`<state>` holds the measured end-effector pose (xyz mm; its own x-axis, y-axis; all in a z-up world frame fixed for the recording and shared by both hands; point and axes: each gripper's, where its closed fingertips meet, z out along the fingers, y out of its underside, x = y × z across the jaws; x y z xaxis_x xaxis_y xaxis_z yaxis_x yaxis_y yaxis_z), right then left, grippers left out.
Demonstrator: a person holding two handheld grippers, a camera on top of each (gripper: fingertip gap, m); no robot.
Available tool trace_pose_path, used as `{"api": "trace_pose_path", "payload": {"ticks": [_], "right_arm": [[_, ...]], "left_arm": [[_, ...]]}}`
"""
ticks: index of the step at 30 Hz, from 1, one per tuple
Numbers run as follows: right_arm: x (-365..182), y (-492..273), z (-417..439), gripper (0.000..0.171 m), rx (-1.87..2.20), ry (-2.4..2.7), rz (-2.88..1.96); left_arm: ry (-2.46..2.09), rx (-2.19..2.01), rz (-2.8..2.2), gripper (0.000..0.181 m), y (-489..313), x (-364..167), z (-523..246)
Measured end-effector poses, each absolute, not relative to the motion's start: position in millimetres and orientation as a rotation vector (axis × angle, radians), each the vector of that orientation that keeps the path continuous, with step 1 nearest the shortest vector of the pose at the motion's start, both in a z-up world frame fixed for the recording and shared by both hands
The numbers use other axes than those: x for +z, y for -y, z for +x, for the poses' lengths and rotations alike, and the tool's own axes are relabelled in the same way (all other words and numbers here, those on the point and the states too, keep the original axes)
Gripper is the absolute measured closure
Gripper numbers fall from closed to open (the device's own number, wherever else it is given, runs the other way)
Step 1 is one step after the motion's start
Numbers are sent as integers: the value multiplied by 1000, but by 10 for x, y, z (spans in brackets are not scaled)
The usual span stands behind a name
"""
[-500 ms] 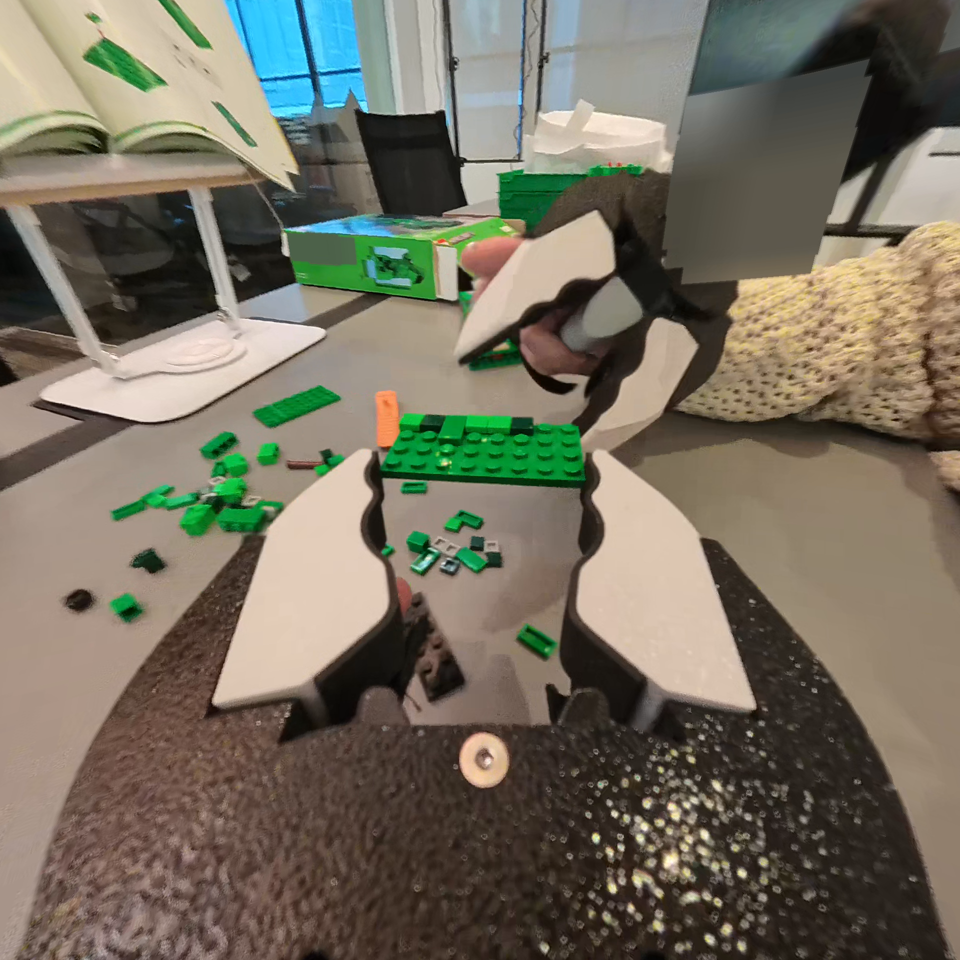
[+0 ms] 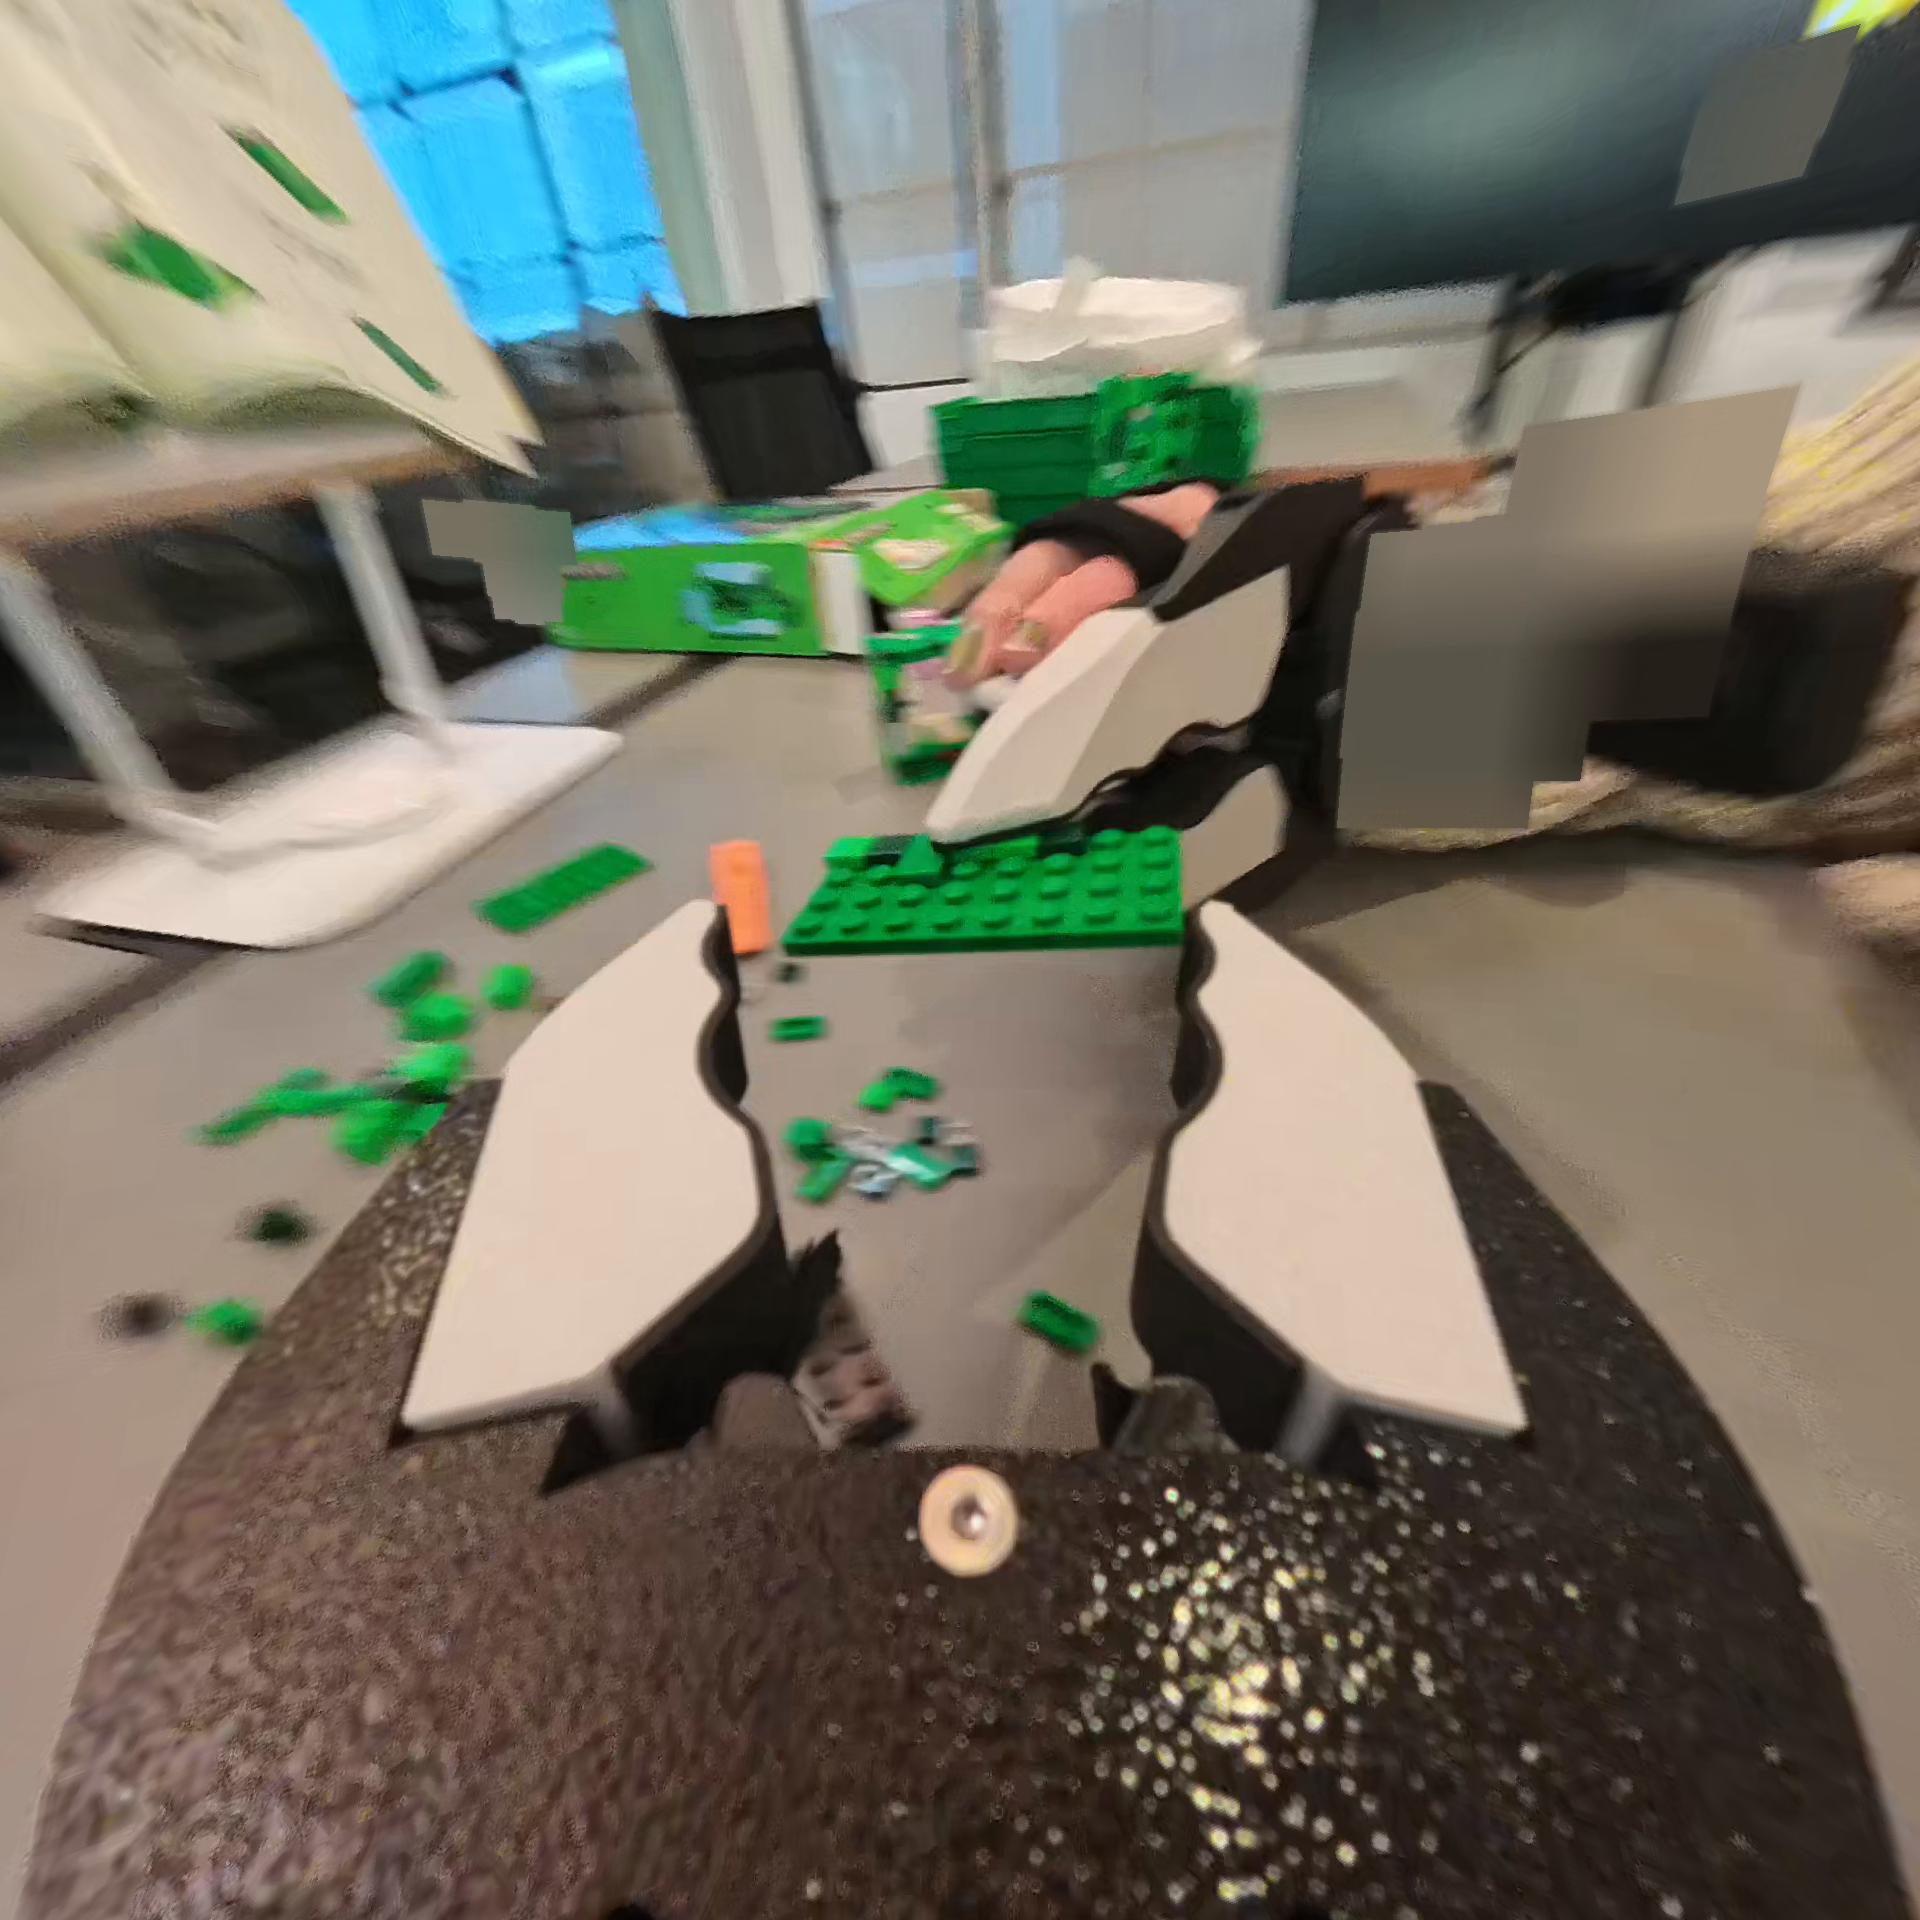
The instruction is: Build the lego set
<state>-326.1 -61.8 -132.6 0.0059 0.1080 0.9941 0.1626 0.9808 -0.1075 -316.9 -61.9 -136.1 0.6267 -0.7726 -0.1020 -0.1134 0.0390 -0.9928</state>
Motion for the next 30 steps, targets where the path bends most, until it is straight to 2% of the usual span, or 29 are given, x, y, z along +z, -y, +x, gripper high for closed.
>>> {"api": "trace_pose_path", "payload": {"ticks": [2, 7, 10, 11, 12, 13, 16, 18, 19, 23, 26, 27, 30], "right_arm": [[-1343, 541, -3251, 165, -54, 1578, -240], [-1369, 494, -3233, 165, -33, 1599, -261], [-1384, 525, -3237, 165, -24, 1612, -247], [-1394, 536, -3238, 165, -14, 1619, -247], [-1396, 542, -3239, 165, -5, 1620, -250], [-1377, 545, -3240, 165, 4, 1608, -253], [-1340, 523, -3244, 162, 98, 1591, -356], [-1375, 449, -3227, 154, 234, 1611, -512], [-1449, 399, -3216, 150, 315, 1650, -621], [-1826, 668, -3136, 152, 763, 1940, -898], [-1941, 827, -3170, 147, 1028, 2069, -1157], [-1969, 845, -3202, 140, 1065, 2092, -1240], [-2055, 798, -3335, 140, 961, 2066, -1397]], "left_arm": [[-851, -207, -1378, 99, 528, -1321, -3299], [-1183, 704, -1113, 115, 448, -1432, -3420], [-1239, 781, -1046, 137, 454, -1477, -3318], [-1217, 802, -1025, 150, 458, -1420, -3326], [-1203, 807, -1003, 171, 479, -1368, -3325], [-1206, 812, -988, 177, 499, -1344, -3319], [-1213, 864, -981, 177, 476, -1327, -3352], [-1167, 951, -1002, 177, 424, -1273, -3517], [-1142, 993, -1016, 177, 403, -1243, -3630], [-1069, 1091, -1070, 177, 375, -1168, -4006], [-1036, 1153, -1099, 178, 367, -1152, -4202], [-1017, 1179, -1112, 178, 364, -1144, -4280], [-911, 1250, -1163, 177, 374, -1093, -4572]]}}
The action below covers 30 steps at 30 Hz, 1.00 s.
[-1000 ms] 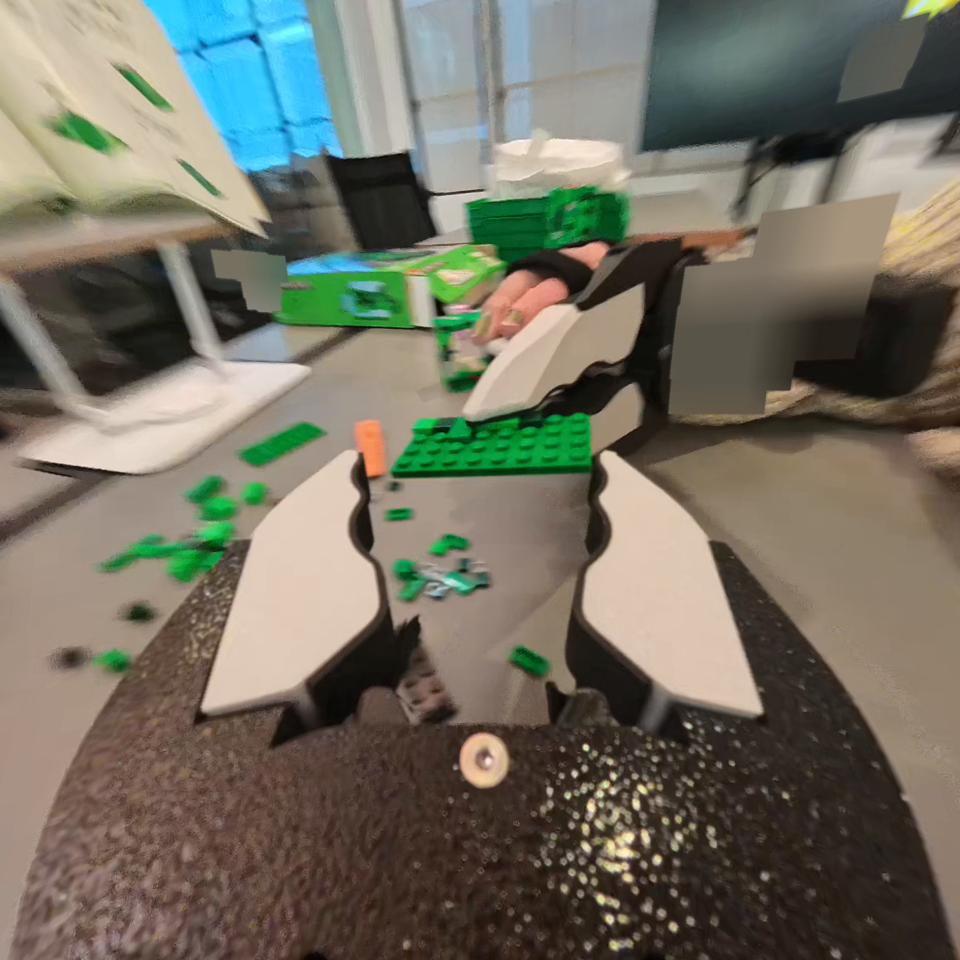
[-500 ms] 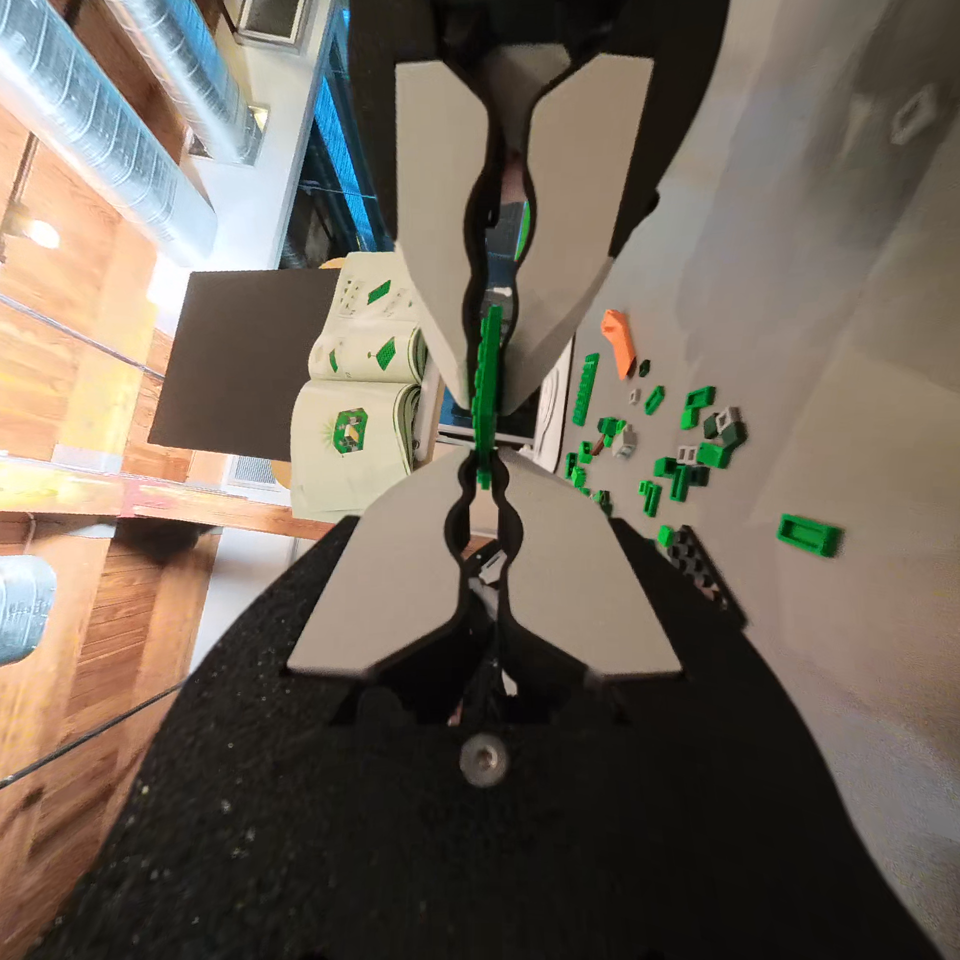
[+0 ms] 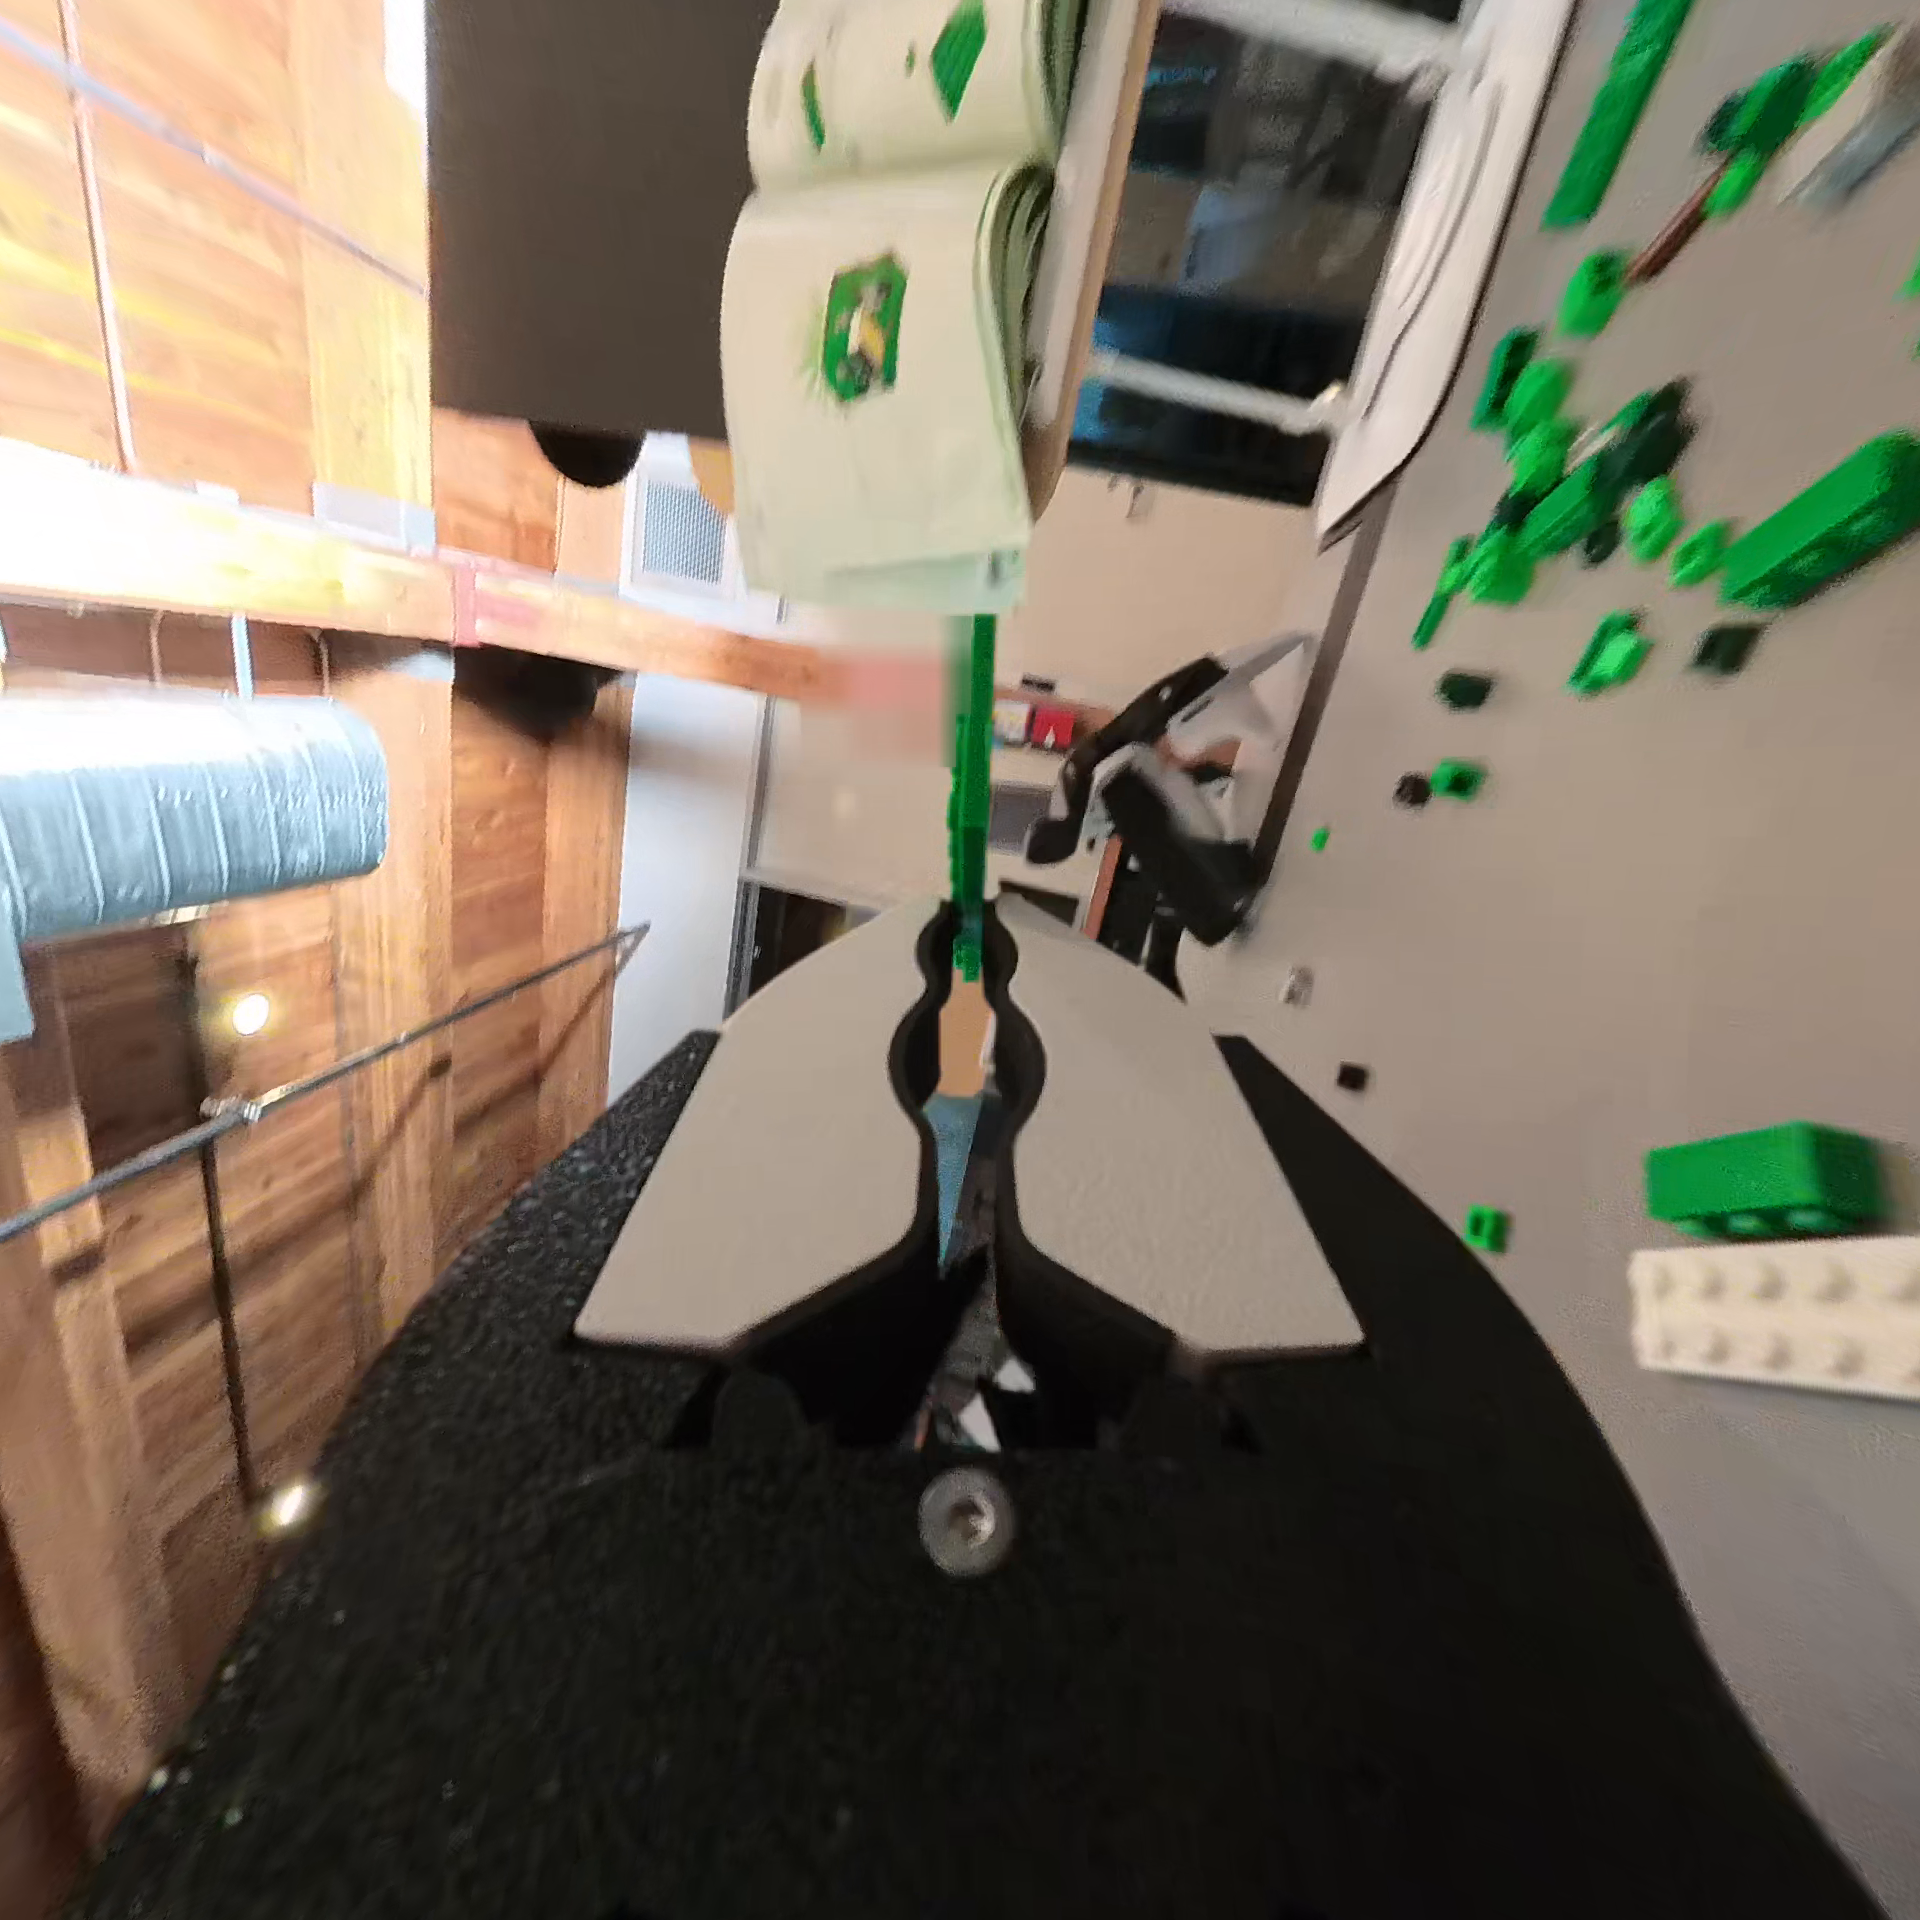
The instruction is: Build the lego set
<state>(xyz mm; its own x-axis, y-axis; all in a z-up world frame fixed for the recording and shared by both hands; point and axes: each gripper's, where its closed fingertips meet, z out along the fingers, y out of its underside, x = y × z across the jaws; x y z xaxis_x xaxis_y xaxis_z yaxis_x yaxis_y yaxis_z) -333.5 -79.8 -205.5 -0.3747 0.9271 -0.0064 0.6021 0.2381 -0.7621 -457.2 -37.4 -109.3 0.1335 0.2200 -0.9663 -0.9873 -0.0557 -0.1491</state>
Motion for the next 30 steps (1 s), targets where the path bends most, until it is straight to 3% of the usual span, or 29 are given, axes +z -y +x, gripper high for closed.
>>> {"api": "trace_pose_path", "payload": {"ticks": [7, 23, 27, 30], "right_arm": [[-2208, 946, -3370, 141, 808, 1941, -1588], [-2274, 938, -3391, 142, 730, 1947, -1613], [-2274, 938, -3409, 156, 694, 1972, -1572], [-2211, 893, -3379, 156, 610, 1983, -1453]], "left_arm": [[-735, 1325, -1219, 177, 444, -976, -4962], [-807, 1286, -1227, 177, 369, -1082, -4793], [-820, 1279, -1233, 177, 357, -1107, -4772], [-825, 1269, -1237, 177, 349, -1121, -4756]]}}
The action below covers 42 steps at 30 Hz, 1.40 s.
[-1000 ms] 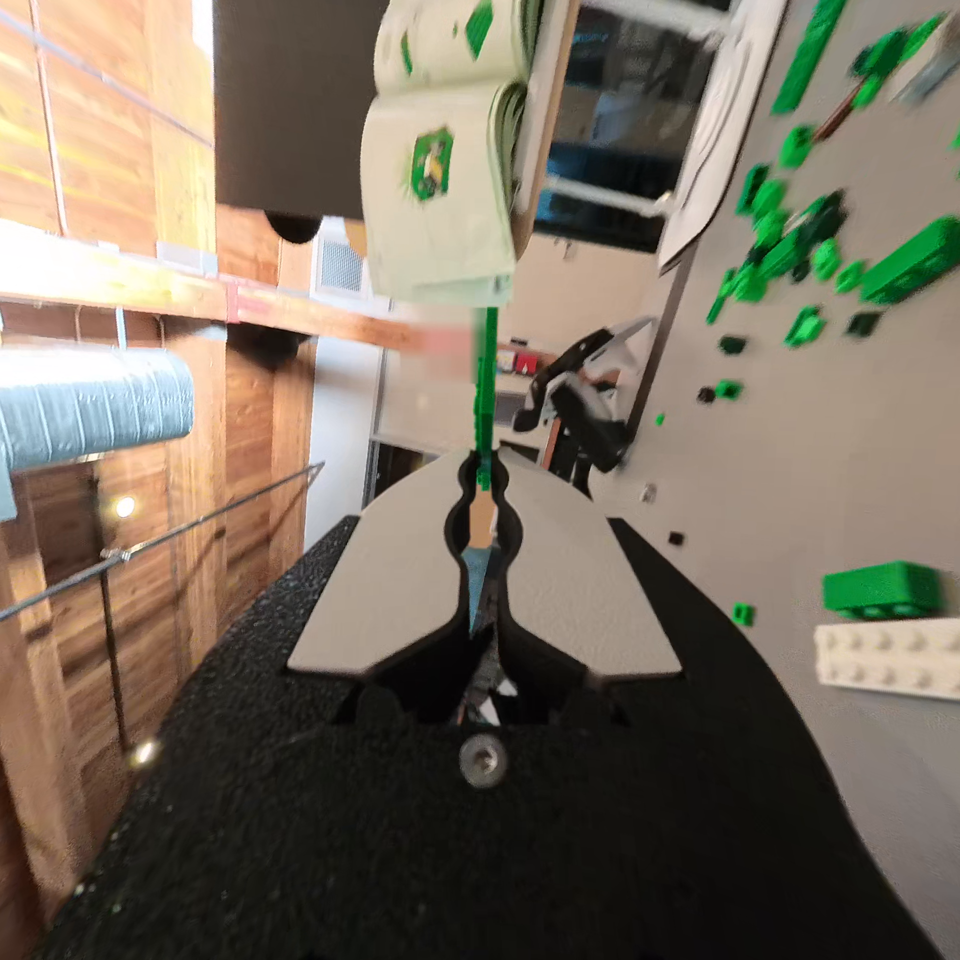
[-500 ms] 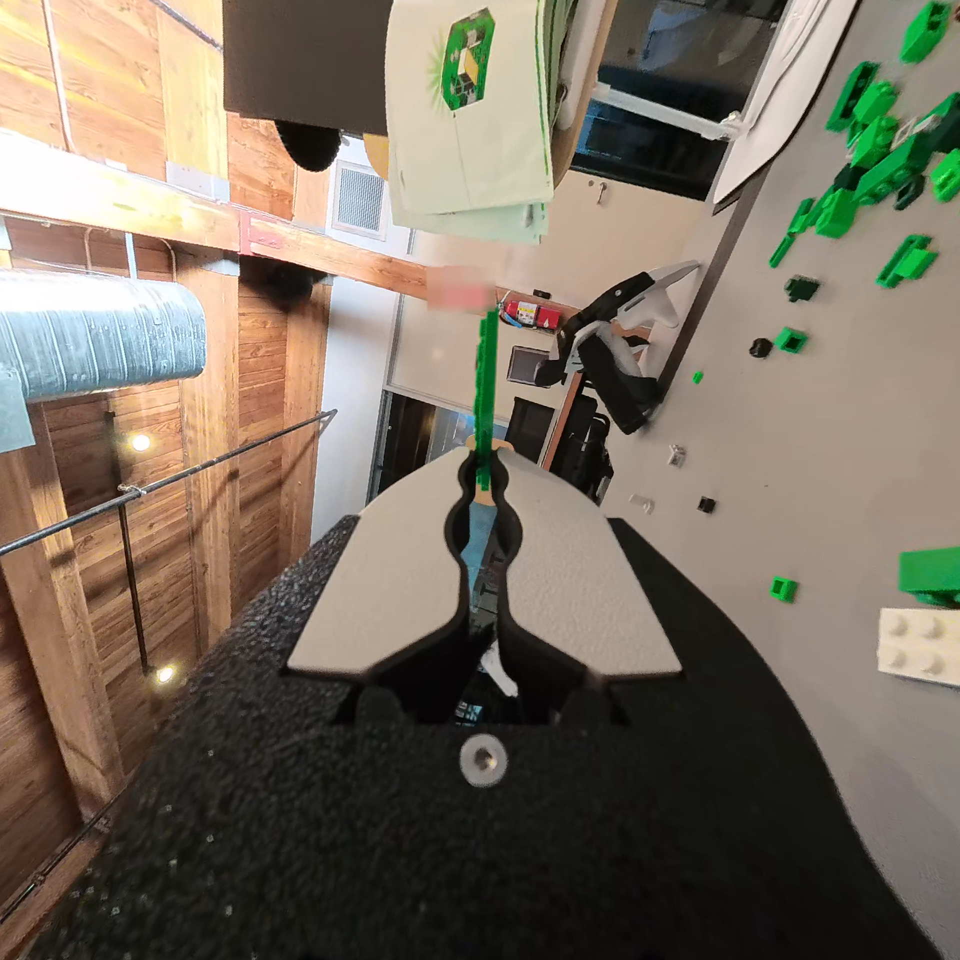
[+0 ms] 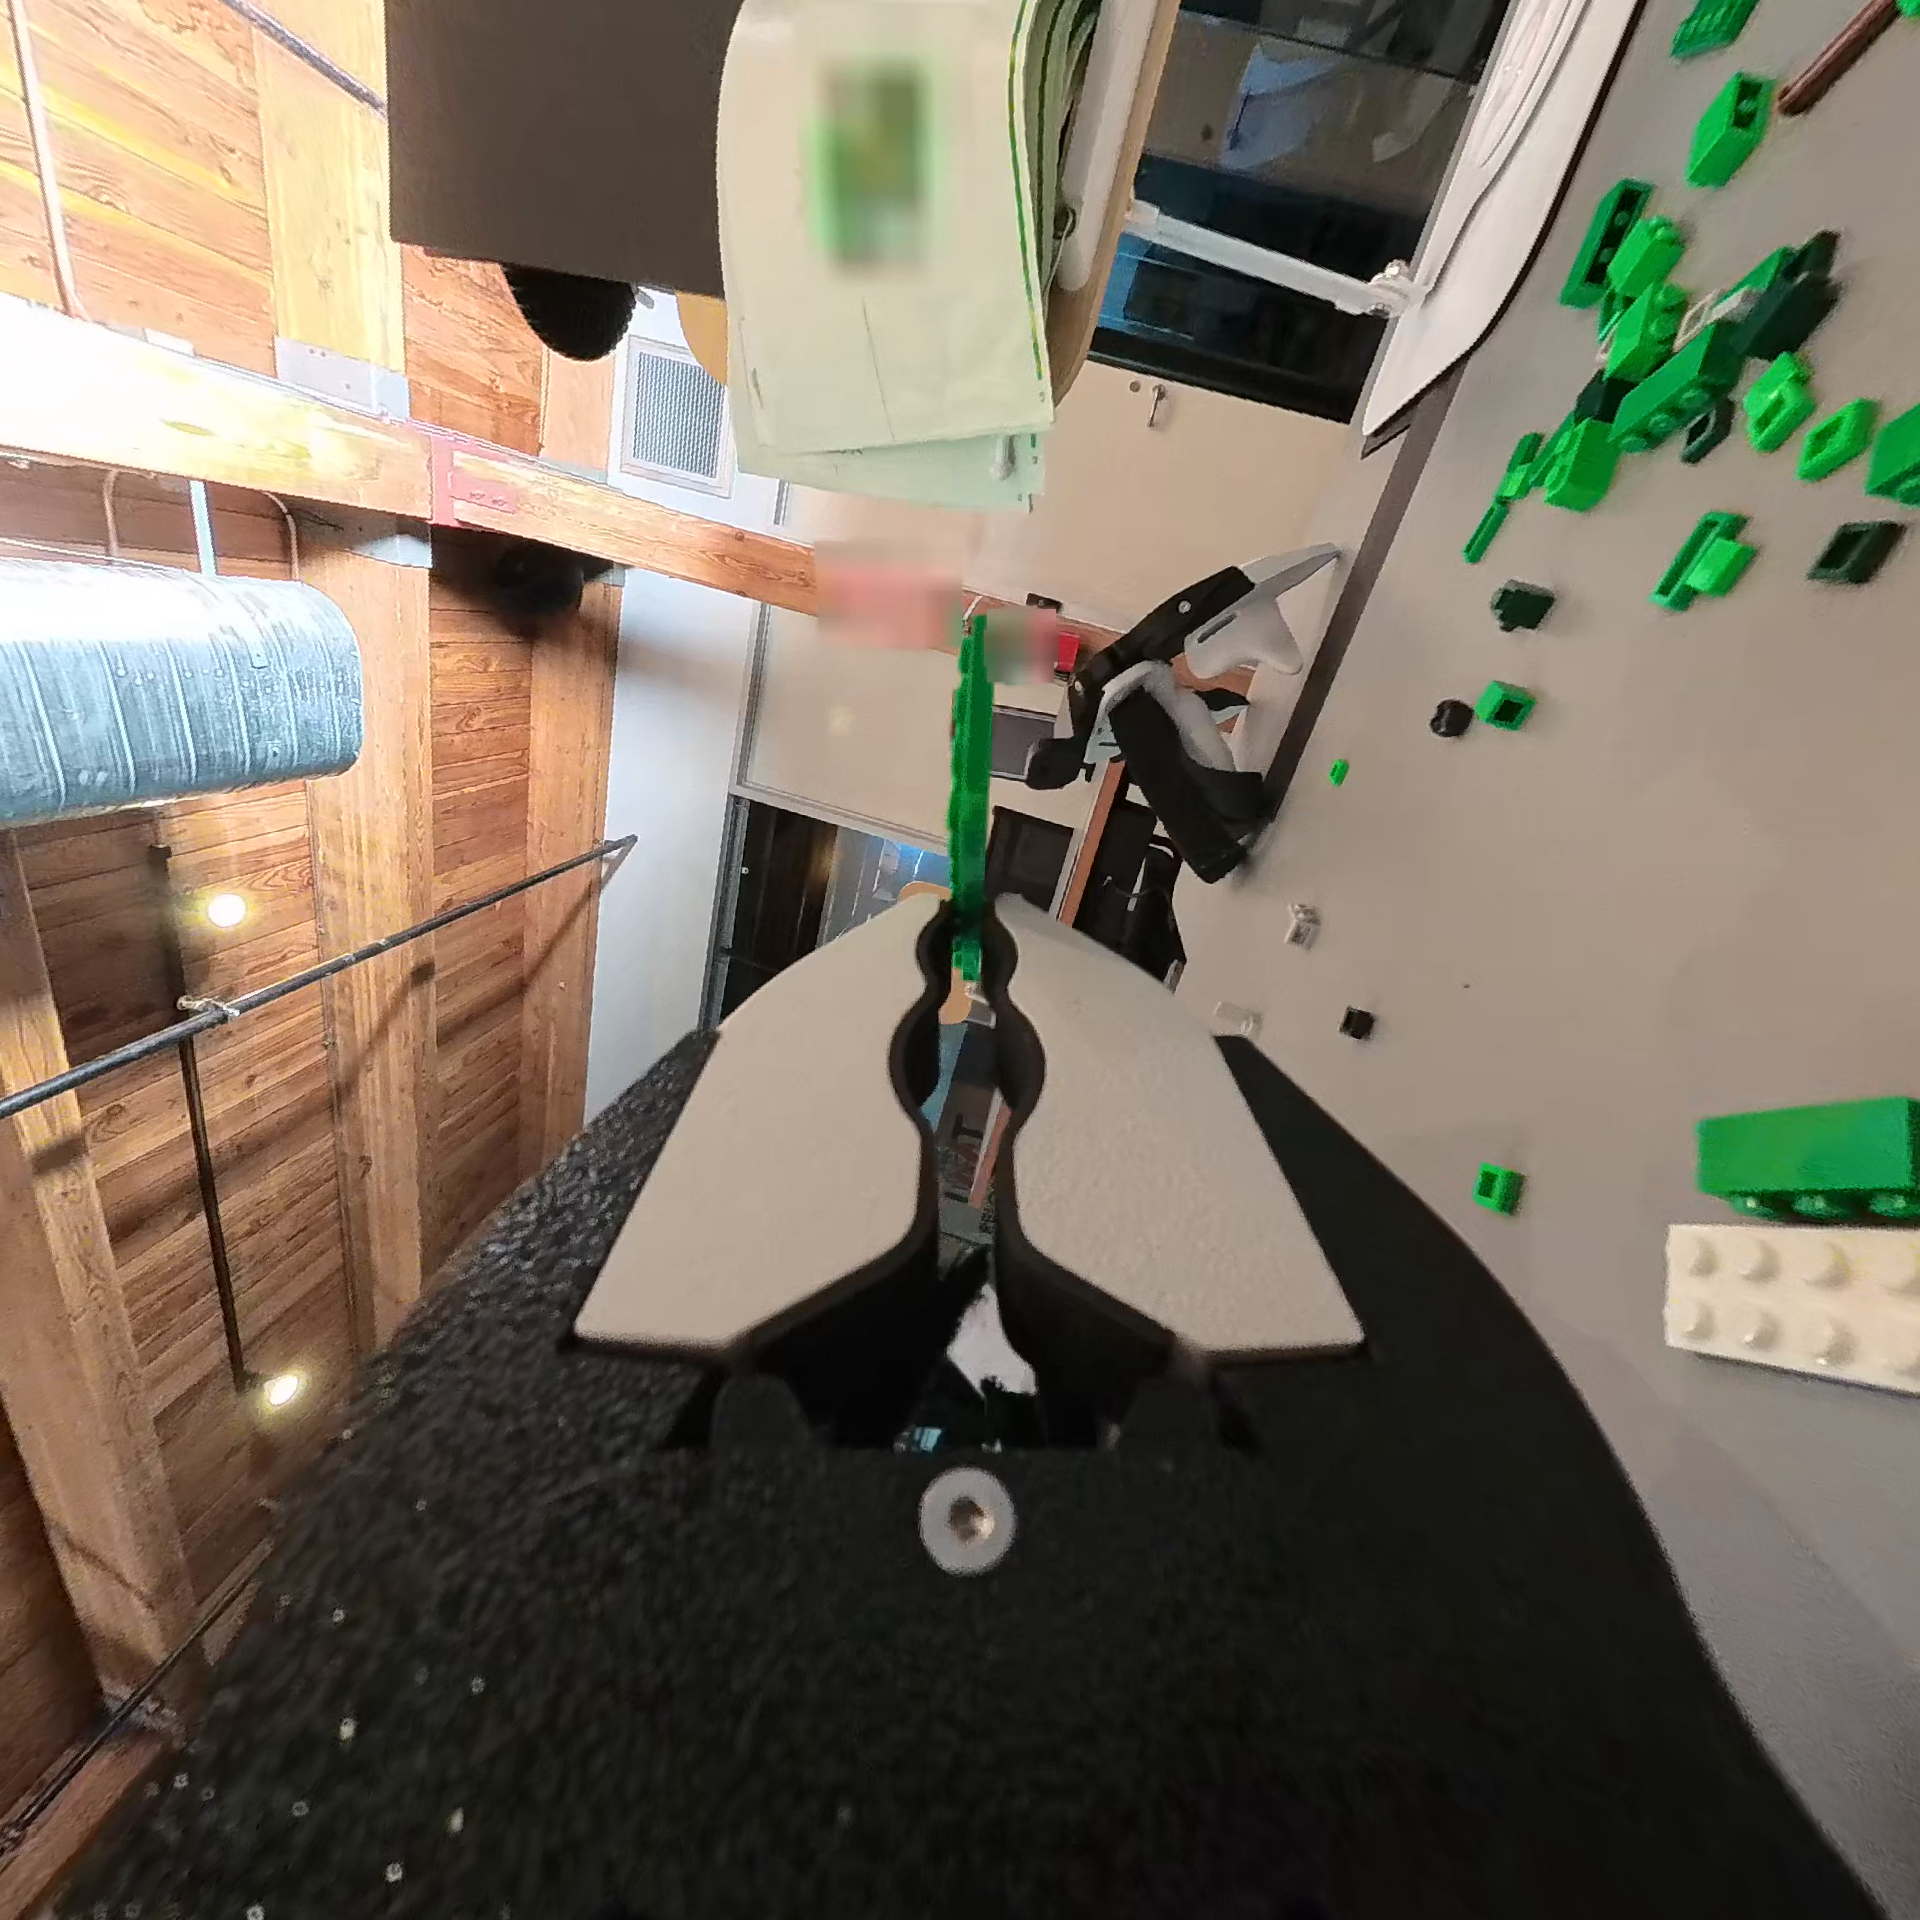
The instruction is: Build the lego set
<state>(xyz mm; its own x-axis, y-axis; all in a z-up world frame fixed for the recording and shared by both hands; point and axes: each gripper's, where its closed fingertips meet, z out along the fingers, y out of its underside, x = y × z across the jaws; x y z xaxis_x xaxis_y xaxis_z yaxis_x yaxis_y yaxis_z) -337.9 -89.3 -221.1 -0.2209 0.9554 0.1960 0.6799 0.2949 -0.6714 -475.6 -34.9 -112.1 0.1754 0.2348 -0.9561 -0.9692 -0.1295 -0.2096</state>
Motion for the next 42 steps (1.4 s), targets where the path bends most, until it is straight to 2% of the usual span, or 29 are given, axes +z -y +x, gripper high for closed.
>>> {"api": "trace_pose_path", "payload": {"ticks": [3, 7, 11, 13, 16, 21, 29, 42], "right_arm": [[-1965, 778, -3236, 156, 561, 1965, -1314], [-1694, 464, -2803, 156, 244, 2027, -1029], [-1652, 360, -2416, 156, -158, 2147, -647], [-1689, 403, -2342, 150, -157, 2161, -594], [-1785, 377, -2212, 140, -87, 2189, -719], [-1825, 391, -2104, 145, 282, 2094, -1078], [-2107, 287, -1748, 148, 564, 1970, -1592], [-2289, 100, -1727, 160, 500, 1732, -1856]], "left_arm": [[-839, 1266, -1230, 177, 345, -1129, -4718], [-850, 1254, -1221, 177, 341, -1125, -4664], [-877, 1249, -1212, 177, 328, -1145, -4599], [-887, 1240, -1214, 177, 317, -1163, -4577], [-905, 1234, -1216, 177, 307, -1192, -4547], [-917, 1214, -1210, 177, 301, -1202, -4486], [-951, 1196, -1208, 177, 284, -1251, -4417], [-996, 1143, -1105, 177, 315, -1178, -3993]]}}
